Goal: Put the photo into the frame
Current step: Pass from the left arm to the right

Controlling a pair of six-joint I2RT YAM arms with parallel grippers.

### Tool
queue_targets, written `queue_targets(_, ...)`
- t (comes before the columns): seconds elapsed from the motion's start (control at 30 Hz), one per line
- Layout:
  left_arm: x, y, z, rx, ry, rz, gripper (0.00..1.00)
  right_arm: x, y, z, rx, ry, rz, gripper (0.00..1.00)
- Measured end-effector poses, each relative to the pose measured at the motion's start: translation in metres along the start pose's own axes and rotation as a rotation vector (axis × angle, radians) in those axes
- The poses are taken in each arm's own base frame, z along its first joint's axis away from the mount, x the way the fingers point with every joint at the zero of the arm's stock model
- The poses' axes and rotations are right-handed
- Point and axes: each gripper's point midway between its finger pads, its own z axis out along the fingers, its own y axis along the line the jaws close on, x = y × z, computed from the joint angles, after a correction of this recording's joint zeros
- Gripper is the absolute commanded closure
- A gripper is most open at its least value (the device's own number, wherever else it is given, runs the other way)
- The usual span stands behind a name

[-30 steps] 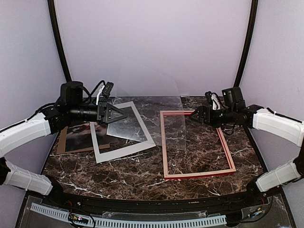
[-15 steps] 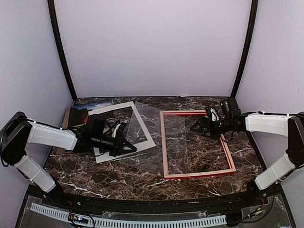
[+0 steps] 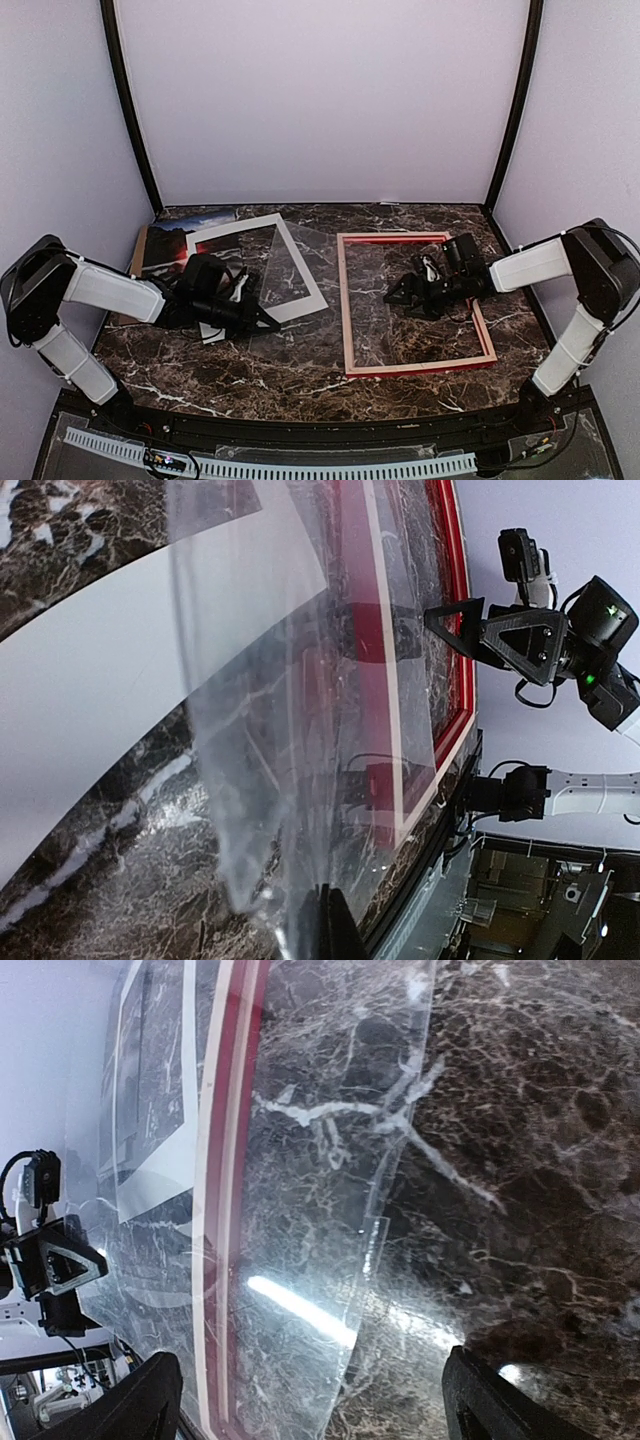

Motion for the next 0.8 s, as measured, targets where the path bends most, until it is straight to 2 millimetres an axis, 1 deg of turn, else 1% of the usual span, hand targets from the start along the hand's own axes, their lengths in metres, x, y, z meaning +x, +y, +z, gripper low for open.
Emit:
queue_targets(0.13, 0.005, 0.006, -0.001, 0.006, -0.012, -0.015, 1.00, 0.003, 0.005, 0.007, -0.034, 0.000, -0.006, 0.18)
queue_targets(0.27, 0.010, 0.012, -0.002, 0.021, -0.025, -0.040, 1.00, 0.008, 0.010, 0.014, -0.068, 0.004, -0.001, 0.22)
queue_targets(0.47, 0.010, 0.010, -0.003, 0.052, -0.046, -0.053, 1.00, 0.016, 0.022, 0.026, -0.131, 0.029, 0.003, 0.30)
queue_targets(0.73, 0.009, 0.009, -0.003, 0.068, -0.053, -0.058, 1.00, 0.020, 0.024, 0.034, -0.176, 0.053, 0.046, 0.55)
queue_targets(0.8, 0.009, 0.010, -0.003, 0.066, -0.053, -0.059, 1.00, 0.020, 0.025, 0.034, -0.180, 0.051, 0.049, 0.59)
